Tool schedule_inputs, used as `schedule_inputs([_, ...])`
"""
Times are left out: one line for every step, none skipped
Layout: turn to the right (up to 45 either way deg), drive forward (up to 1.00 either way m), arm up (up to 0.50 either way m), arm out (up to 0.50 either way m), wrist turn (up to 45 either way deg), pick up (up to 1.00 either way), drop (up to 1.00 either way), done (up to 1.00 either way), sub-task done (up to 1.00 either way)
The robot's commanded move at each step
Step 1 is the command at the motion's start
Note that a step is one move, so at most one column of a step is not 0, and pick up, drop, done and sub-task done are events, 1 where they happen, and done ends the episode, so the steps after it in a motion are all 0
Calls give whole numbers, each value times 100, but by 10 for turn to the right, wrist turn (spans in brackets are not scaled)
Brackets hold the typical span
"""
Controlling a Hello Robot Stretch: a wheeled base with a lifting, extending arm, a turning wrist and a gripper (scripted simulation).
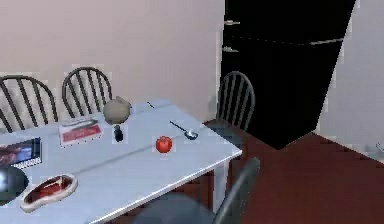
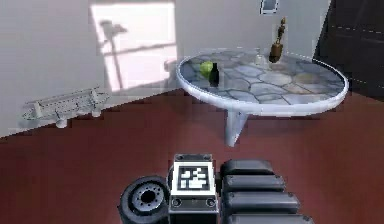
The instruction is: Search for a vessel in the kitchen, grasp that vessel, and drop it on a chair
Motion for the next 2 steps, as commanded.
schedule_inputs([450,0,0,0,0,0,0,0,0])
schedule_inputs([450,0,0,0,0,0,0,0,0])
